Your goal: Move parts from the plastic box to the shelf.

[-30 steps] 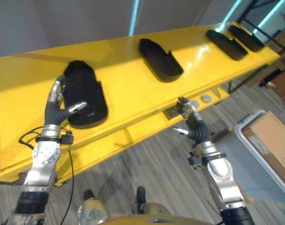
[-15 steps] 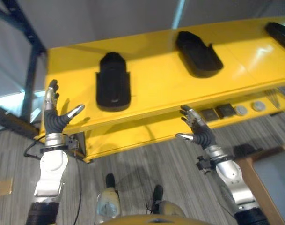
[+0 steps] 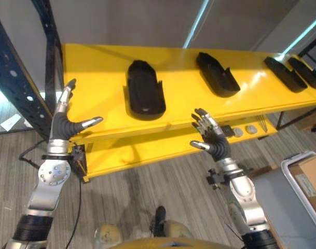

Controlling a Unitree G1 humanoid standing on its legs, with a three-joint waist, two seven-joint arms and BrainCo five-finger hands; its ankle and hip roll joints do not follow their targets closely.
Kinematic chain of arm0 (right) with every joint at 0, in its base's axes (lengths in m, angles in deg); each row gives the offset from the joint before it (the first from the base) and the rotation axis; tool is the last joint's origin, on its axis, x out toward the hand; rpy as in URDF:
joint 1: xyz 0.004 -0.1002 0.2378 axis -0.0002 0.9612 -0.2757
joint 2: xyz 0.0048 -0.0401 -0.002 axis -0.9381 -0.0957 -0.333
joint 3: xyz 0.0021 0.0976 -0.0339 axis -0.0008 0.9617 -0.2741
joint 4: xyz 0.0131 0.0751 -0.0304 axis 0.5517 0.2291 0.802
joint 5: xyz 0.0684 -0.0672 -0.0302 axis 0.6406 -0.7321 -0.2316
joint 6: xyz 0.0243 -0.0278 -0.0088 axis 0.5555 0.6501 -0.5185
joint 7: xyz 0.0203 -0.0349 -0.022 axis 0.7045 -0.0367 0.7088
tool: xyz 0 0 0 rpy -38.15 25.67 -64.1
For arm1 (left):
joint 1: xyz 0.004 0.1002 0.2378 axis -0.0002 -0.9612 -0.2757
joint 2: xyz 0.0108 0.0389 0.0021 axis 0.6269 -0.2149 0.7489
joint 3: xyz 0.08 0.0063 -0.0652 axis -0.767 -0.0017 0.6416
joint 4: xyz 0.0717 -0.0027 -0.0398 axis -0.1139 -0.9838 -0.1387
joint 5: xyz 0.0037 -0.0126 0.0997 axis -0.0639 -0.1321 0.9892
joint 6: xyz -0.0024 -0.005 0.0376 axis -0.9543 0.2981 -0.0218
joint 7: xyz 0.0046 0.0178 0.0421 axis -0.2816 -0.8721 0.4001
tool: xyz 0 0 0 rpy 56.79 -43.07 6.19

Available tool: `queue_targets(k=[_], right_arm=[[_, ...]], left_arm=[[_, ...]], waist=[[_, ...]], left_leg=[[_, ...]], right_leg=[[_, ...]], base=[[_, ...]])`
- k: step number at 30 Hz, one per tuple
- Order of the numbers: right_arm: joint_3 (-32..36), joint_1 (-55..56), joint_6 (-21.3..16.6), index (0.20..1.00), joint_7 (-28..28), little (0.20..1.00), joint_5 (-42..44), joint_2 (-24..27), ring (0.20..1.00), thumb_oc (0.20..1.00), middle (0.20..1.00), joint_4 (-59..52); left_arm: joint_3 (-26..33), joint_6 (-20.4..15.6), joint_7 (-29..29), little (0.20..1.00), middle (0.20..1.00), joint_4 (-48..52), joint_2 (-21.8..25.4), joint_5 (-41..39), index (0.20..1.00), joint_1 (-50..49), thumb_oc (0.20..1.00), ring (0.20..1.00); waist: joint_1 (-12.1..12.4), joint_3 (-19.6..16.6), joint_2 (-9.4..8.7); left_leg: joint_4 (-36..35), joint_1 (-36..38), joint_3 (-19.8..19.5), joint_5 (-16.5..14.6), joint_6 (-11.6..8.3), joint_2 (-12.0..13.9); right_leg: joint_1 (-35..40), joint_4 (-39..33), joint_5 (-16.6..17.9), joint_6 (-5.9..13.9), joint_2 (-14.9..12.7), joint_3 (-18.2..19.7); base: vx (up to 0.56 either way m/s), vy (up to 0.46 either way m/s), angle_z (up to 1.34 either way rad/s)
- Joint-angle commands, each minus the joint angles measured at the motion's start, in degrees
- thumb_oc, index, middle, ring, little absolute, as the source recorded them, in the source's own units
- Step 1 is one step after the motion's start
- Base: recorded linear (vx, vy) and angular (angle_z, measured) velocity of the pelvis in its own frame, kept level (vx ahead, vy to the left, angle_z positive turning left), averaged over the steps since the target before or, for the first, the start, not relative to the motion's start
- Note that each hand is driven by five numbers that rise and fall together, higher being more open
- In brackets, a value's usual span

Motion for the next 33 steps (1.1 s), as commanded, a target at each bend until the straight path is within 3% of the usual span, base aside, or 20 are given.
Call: queue_targets(k=[1,4,6,11,12,13,14,25,33], right_arm=[[3.0,-1.8,-2.6,1.000,-1.7,1.000,0.1,1.3,1.000,1.000,1.000,-1.3],[2.6,-1.9,-2.3,1.000,-1.5,1.000,0.5,1.2,1.000,1.000,1.000,-1.0],[2.3,-1.2,-2.2,1.000,-0.9,1.000,0.7,1.3,1.000,1.000,1.000,-0.9],[0.8,-1.3,-1.6,1.000,0.1,1.000,1.2,1.9,1.000,1.000,1.000,-0.6],[-1.6,-2.6,-1.2,0.799,1.7,0.799,2.7,2.6,0.799,0.799,0.799,-0.5],[-1.6,-2.6,-1.2,0.464,1.7,0.464,2.7,2.7,0.464,0.464,0.464,-0.4],[-2.4,-3.3,-1.0,0.200,2.3,0.200,3.3,3.0,0.200,0.200,0.200,-0.5],[-7.0,-6.6,-0.8,0.200,8.4,0.200,8.1,6.0,0.200,0.200,0.200,-6.3],[-10.5,-7.3,0.5,0.200,10.4,0.200,12.0,4.6,0.200,0.200,0.200,-4.2]], left_arm=[[1.5,-2.6,-0.1,1.000,1.000,3.2,2.1,-0.2,1.000,2.5,1.000,1.000],[0.6,-2.5,-0.5,1.000,1.000,3.5,2.5,-0.8,1.000,3.7,1.000,1.000],[0.3,-2.4,-0.7,1.000,1.000,3.5,2.2,-1.2,1.000,3.7,1.000,1.000],[-0.1,-2.2,-2.2,1.000,1.000,3.6,0.9,-3.0,1.000,2.2,1.000,1.000],[-1.0,-2.3,-3.4,1.000,1.000,3.3,-0.1,-4.4,1.000,1.4,1.000,1.000],[-1.0,-2.3,-3.5,1.000,1.000,3.3,-0.1,-4.4,1.000,1.4,1.000,1.000],[-1.4,-2.4,-3.8,1.000,1.000,3.2,-0.3,-4.8,1.000,1.7,1.000,1.000],[-1.5,-3.5,-5.3,1.000,1.000,3.4,-0.1,-6.1,1.000,0.1,1.000,1.000],[-0.3,-3.9,-5.2,1.000,1.000,4.6,-0.5,-6.4,1.000,-2.6,1.000,1.000]], waist=[[2.0,2.1,3.26],[3.1,1.3,2.56],[3.5,-0.4,1.37],[3.6,-1.7,1.33],[4.3,-1.8,1.39],[4.3,-1.8,1.42],[4.4,-1.7,1.61],[4.8,-2.0,3.00],[5.9,-1.7,3.20]], left_leg=[[-18.5,10.0,-1.3,0.8,-0.71,0.4],[-18.1,7.1,-3.0,1.9,0.51,-0.9],[-18.7,6.8,-2.4,2.4,0.27,-1.4],[-18.4,6.5,-1.1,2.5,-0.30,-0.6],[-18.3,6.7,-0.7,2.7,-0.67,-0.5],[-18.3,6.7,-0.7,2.7,-0.68,-0.5],[-18.6,6.9,-0.8,3.0,-0.81,-0.4],[-20.6,8.8,-1.4,4.4,-1.50,0.2],[-20.8,9.1,-2.0,4.5,-1.51,0.6]], right_leg=[[-1.3,2.8,-13.3,9.35,3.4,0.6],[3.2,3.7,-14.5,9.35,0.4,1.6],[5.1,0.2,-14.6,9.35,0.4,1.4],[5.3,-1.8,-15.0,9.35,2.3,2.2],[6.1,-2.7,-16.0,9.35,2.7,1.9],[6.1,-2.8,-16.0,9.35,2.7,1.9],[6.3,-2.9,-16.8,9.35,2.8,1.7],[7.5,-1.5,-18.7,9.23,2.5,-1.3],[7.7,-0.9,-19.1,9.19,2.5,-1.9]], base=[[-0.17,0.072,0.18],[-0.17,0.023,0.16],[-0.03,-0.044,0.40],[-0.01,-0.048,-0.01],[-0.02,-0.046,-0.02],[-0.03,-0.050,-0.08],[-0.02,-0.015,-0.12],[0.01,-0.006,0.11],[0.01,-0.006,0.07]])
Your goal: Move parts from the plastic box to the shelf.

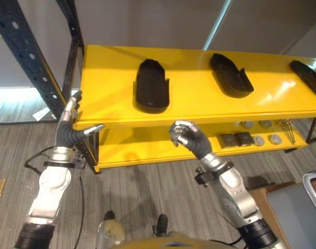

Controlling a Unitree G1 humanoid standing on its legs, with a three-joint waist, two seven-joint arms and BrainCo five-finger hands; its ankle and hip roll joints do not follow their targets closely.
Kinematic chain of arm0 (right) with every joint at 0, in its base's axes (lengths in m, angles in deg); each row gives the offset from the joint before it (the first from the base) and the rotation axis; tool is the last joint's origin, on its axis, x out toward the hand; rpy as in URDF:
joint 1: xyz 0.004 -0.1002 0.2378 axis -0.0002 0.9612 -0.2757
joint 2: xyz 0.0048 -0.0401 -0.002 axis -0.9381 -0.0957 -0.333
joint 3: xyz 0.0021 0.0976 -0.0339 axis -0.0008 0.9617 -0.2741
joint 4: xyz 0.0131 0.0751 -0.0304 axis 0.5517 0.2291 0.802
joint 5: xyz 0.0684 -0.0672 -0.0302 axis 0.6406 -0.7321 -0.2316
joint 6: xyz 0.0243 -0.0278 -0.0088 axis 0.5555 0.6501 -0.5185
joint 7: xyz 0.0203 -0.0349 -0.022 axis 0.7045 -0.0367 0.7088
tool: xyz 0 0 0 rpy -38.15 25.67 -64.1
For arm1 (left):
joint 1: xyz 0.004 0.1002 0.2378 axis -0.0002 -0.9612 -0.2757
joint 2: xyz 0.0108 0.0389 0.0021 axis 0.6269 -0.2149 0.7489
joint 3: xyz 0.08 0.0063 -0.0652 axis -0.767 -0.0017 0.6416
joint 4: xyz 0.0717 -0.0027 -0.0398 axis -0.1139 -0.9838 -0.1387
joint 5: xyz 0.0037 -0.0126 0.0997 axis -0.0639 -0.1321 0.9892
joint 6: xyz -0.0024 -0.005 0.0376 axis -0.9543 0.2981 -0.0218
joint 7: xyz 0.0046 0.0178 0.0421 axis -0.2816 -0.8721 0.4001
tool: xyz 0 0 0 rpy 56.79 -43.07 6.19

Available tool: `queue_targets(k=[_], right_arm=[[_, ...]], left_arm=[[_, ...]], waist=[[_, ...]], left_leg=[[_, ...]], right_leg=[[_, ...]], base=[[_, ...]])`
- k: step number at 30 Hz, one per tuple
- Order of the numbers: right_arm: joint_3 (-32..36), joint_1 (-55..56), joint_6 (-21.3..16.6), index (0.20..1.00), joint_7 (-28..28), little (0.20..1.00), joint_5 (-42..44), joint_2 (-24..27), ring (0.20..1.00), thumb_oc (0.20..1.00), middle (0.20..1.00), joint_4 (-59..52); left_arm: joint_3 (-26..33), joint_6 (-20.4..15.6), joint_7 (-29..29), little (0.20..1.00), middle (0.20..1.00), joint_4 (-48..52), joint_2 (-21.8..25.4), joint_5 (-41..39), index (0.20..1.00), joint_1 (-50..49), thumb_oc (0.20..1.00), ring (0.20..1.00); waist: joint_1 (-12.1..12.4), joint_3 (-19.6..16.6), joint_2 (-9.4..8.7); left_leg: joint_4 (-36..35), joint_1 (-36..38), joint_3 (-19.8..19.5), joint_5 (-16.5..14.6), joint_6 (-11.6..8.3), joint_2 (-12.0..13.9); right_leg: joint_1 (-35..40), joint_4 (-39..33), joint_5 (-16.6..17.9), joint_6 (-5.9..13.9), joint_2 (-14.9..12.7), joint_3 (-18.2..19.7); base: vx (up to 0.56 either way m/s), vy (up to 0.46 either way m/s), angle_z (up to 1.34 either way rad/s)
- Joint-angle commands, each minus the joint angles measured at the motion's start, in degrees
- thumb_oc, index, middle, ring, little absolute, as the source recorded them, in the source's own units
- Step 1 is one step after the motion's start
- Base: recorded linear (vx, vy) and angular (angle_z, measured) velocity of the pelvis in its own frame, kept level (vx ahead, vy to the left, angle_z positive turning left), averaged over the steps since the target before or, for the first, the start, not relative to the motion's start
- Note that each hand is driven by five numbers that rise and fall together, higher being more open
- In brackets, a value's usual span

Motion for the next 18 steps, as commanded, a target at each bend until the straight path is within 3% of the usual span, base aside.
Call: queue_targets(k=[1,9,18], right_arm=[[0.0,-2.0,-1.4,0.200,1.8,0.200,4.0,-0.2,0.200,0.200,0.200,-0.4],[-1.9,-3.7,-1.1,0.200,4.2,0.200,8.9,-0.3,0.200,0.200,0.200,-2.2],[-3.0,-5.2,-0.9,0.200,3.6,0.200,9.0,-0.3,0.200,0.200,0.200,-1.2]], left_arm=[[0.0,-3.7,-0.2,1.000,1.000,3.8,1.4,-1.8,1.000,2.1,1.000,1.000],[1.5,-6.7,-1.4,1.000,1.000,9.1,1.5,-7.1,1.000,1.0,1.000,1.000],[2.2,-6.9,-1.1,1.000,1.000,11.4,1.2,-9.7,1.000,0.0,1.000,1.000]], waist=[[1.8,-1.4,2.16],[3.3,-0.3,2.89],[4.7,1.7,4.77]], left_leg=[[-3.1,6.9,1.3,-8.2,-0.26,-0.6],[-3.8,5.7,0.0,-7.2,-0.66,-0.4],[-4.3,1.5,-2.0,-5.0,-1.10,-0.6]], right_leg=[[-2.3,7.5,-9.5,7.08,0.5,-1.4],[-3.9,8.5,-9.8,7.06,-0.3,-2.3],[-7.3,9.0,-9.4,6.53,-1.2,-4.4]], base=[[0.01,-0.008,0.06],[0.01,-0.013,0.16],[-0.02,-0.001,0.26]])
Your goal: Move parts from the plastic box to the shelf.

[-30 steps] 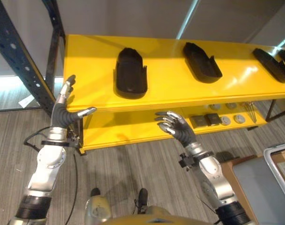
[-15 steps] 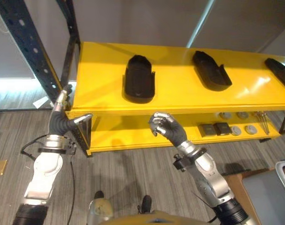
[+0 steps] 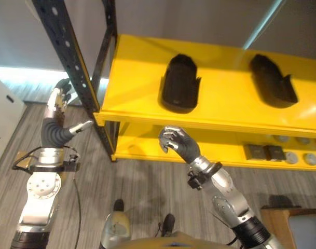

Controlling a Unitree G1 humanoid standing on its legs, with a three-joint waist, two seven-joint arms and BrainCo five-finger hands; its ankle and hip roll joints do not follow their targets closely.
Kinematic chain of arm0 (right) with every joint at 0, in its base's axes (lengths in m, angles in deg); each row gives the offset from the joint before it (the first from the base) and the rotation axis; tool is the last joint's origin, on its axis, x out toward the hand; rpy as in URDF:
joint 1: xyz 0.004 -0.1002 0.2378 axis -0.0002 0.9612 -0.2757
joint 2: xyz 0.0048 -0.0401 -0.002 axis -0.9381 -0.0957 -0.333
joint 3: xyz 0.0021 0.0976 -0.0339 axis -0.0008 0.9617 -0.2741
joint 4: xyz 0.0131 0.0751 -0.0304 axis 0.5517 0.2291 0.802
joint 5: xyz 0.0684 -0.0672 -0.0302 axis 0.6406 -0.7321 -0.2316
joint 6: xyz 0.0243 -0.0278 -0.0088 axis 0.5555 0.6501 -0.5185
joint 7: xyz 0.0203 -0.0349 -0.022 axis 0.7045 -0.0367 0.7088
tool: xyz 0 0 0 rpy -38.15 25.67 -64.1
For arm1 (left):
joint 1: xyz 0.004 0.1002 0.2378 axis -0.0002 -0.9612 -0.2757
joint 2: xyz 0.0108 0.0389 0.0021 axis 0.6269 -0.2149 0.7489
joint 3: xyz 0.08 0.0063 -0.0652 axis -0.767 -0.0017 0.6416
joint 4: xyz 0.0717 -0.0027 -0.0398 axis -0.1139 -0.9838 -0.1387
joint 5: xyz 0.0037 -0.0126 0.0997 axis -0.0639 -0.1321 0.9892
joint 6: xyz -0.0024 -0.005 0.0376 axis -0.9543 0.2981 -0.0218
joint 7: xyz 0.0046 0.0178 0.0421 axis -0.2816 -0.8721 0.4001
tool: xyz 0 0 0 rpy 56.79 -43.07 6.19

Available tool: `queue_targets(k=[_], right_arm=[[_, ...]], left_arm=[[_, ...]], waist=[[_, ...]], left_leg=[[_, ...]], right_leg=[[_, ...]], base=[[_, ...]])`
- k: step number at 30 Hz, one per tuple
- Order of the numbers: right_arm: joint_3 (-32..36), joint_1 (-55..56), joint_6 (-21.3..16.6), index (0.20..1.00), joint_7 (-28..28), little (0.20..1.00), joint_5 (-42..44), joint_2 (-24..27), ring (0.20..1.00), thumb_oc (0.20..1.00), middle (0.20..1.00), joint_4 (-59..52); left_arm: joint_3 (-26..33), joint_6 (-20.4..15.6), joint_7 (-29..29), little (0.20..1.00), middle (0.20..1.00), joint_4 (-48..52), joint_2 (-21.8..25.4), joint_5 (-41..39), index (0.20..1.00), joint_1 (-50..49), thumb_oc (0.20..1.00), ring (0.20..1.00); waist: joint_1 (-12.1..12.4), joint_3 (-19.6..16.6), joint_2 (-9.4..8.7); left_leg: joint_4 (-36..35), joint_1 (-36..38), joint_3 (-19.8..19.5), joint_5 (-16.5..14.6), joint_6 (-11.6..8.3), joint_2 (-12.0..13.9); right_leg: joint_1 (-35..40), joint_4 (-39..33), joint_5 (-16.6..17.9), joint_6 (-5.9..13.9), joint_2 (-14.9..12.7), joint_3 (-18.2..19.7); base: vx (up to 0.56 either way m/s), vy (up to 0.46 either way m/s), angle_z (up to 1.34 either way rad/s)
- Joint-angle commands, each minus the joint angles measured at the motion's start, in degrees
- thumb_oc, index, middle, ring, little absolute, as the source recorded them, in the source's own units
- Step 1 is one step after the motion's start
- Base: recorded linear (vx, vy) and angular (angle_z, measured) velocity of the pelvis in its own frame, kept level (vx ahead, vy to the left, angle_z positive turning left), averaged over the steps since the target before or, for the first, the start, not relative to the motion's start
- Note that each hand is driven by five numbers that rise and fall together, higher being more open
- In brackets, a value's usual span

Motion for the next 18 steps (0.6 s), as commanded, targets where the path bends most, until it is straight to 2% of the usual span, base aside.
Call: queue_targets(k=[1,7,9,18], right_arm=[[0.8,-2.9,-2.5,0.200,0.4,0.200,2.4,0.0,0.200,0.200,0.200,-2.6],[2.1,-4.2,-3.6,0.200,-1.8,0.200,0.8,0.1,0.200,0.200,0.200,-2.0],[4.6,-5.5,-5.1,0.200,-4.0,0.200,0.2,-0.4,0.200,0.200,0.200,-4.1],[10.3,-11.7,-8.4,0.200,-9.6,0.200,-4.0,-1.5,0.200,0.200,0.200,-8.1]], left_arm=[[-0.1,-3.6,0.1,1.000,1.000,2.9,1.3,-1.7,1.000,1.8,1.000,1.000],[-0.3,-3.4,0.5,1.000,1.000,3.5,1.7,-1.4,1.000,1.4,1.000,1.000],[0.3,-3.4,1.5,1.000,1.000,3.8,1.4,-2.4,1.000,0.9,1.000,1.000],[-1.0,-3.4,1.5,1.000,1.000,2.6,0.4,-4.6,1.000,2.5,1.000,1.000]], waist=[[0.5,-0.3,2.12],[0.9,0.4,3.35],[1.1,1.1,4.40],[1.4,1.1,6.18]], left_leg=[[-4.4,8.3,4.5,-6.7,-2.01,0.6],[-4.8,6.0,3.9,-5.4,-2.26,0.8],[-5.0,4.1,3.7,-4.7,-2.39,0.8],[-6.1,1.0,3.9,-3.4,-2.60,0.7]], right_leg=[[-4.5,7.4,-7.4,6.31,0.1,0.4],[-6.4,7.3,-7.0,6.17,-0.1,-0.6],[-8.4,7.2,-6.8,6.06,-0.3,-0.7],[-11.4,6.1,-5.9,6.10,0.2,-1.2]], base=[[-0.01,0.016,0.19],[0.00,0.005,0.14],[0.00,0.000,0.00],[0.00,0.005,0.05]])
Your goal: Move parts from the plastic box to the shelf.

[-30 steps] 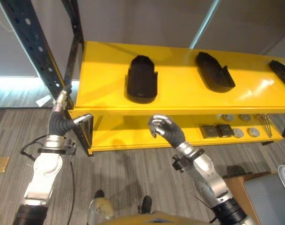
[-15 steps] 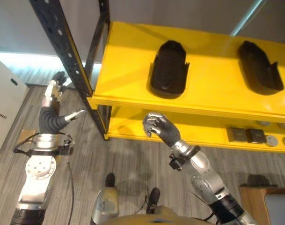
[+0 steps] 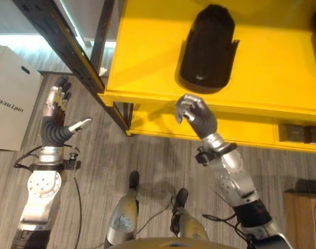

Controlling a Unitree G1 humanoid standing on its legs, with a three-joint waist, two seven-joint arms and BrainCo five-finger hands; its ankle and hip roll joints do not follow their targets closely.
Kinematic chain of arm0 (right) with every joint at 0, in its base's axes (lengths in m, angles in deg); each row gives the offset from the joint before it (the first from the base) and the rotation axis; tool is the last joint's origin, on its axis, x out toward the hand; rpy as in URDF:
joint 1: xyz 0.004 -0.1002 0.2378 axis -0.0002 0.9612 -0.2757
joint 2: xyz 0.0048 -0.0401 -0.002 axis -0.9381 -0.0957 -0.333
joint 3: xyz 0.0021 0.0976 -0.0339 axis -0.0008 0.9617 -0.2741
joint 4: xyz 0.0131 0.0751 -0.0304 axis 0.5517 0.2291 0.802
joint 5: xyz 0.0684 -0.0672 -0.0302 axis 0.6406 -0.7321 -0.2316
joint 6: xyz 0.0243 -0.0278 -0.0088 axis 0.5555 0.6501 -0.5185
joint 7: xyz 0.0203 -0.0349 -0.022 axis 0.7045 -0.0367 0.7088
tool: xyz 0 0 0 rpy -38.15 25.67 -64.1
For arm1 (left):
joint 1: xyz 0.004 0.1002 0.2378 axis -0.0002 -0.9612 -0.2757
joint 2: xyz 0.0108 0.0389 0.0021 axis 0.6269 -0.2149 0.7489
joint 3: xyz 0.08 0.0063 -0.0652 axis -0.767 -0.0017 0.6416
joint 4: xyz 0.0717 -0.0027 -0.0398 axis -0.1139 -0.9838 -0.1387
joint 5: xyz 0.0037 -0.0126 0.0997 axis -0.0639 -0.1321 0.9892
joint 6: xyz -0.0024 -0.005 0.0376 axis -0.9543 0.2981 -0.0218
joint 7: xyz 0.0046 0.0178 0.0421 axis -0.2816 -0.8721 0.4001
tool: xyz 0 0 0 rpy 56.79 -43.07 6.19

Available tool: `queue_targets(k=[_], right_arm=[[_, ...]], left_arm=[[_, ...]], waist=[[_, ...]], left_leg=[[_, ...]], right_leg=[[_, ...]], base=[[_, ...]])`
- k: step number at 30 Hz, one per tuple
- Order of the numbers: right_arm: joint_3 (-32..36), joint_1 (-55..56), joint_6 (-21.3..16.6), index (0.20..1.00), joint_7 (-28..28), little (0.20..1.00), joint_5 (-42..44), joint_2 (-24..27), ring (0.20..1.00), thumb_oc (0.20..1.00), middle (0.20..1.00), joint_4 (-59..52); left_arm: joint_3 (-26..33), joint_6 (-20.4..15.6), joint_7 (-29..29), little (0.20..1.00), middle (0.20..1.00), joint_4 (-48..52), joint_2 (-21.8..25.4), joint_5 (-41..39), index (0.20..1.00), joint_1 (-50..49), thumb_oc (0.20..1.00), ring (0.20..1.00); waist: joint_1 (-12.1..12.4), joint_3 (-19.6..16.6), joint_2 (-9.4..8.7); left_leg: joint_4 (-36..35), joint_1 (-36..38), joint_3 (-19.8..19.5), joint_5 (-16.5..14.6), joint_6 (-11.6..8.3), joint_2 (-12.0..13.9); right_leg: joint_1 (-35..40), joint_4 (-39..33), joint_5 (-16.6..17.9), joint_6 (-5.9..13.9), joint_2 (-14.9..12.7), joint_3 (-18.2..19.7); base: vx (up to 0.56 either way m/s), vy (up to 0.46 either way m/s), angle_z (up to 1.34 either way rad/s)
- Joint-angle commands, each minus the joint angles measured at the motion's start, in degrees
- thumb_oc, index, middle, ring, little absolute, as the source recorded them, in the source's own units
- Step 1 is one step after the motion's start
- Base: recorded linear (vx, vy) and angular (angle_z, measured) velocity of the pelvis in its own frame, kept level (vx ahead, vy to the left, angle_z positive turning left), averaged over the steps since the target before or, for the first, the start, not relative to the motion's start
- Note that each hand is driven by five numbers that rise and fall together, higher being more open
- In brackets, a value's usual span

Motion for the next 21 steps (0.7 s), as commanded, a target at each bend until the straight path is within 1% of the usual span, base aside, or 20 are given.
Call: queue_targets(k=[1,3,6,11,21], right_arm=[[0.9,0.0,-5.5,0.200,-2.4,0.200,-2.4,-0.4,0.200,0.200,0.200,-5.3],[2.0,-0.5,-6.0,0.200,-2.9,0.200,-1.5,-1.3,0.200,0.200,0.200,-5.5],[2.4,-0.4,-6.3,0.200,-3.7,0.200,-2.5,-1.3,0.200,0.200,0.200,-5.5],[1.7,-0.5,-5.8,0.200,-4.0,0.200,-3.8,-1.3,0.200,0.200,0.200,-5.0],[-0.4,-1.3,-4.7,0.200,-3.5,0.200,-3.6,-1.0,0.200,0.200,0.200,-3.2]], left_arm=[[-1.1,-3.5,0.8,1.000,1.000,2.6,0.4,-1.7,1.000,0.9,1.000,1.000],[-1.1,-3.5,0.4,1.000,1.000,1.9,0.0,-2.1,1.000,0.7,1.000,1.000],[-0.8,-3.2,0.5,1.000,1.000,1.6,0.0,-2.0,1.000,0.4,1.000,1.000],[-0.4,-2.9,0.4,1.000,1.000,1.0,0.0,-1.8,1.000,0.2,1.000,1.000],[-0.9,-2.6,0.0,1.000,1.000,0.0,0.4,-1.3,1.000,-0.1,1.000,1.000]], waist=[[0.9,-4.7,1.15],[0.8,-5.0,1.39],[0.6,-5.2,1.55],[0.4,-5.3,1.78],[0.4,-3.5,2.52]], left_leg=[[0.6,5.9,6.5,-9.4,-2.62,2.0],[0.5,6.0,6.9,-9.5,-2.52,1.9],[0.4,6.0,7.0,-9.6,-2.48,1.9],[0.4,5.9,7.1,-9.7,-2.45,1.8],[0.6,4.3,7.0,-9.1,-2.51,1.9]], right_leg=[[-4.3,5.9,-6.3,6.58,0.5,0.9],[-4.4,5.8,-6.3,6.57,0.5,1.1],[-4.6,5.9,-6.3,6.62,0.6,1.3],[-5.0,6.0,-6.3,6.60,0.6,1.4],[-6.9,6.4,-5.8,6.57,0.8,1.1]], base=[[0.04,0.027,0.01],[0.04,0.027,0.00],[0.00,0.005,-0.01],[0.01,0.011,-0.05],[0.00,0.000,0.00]])
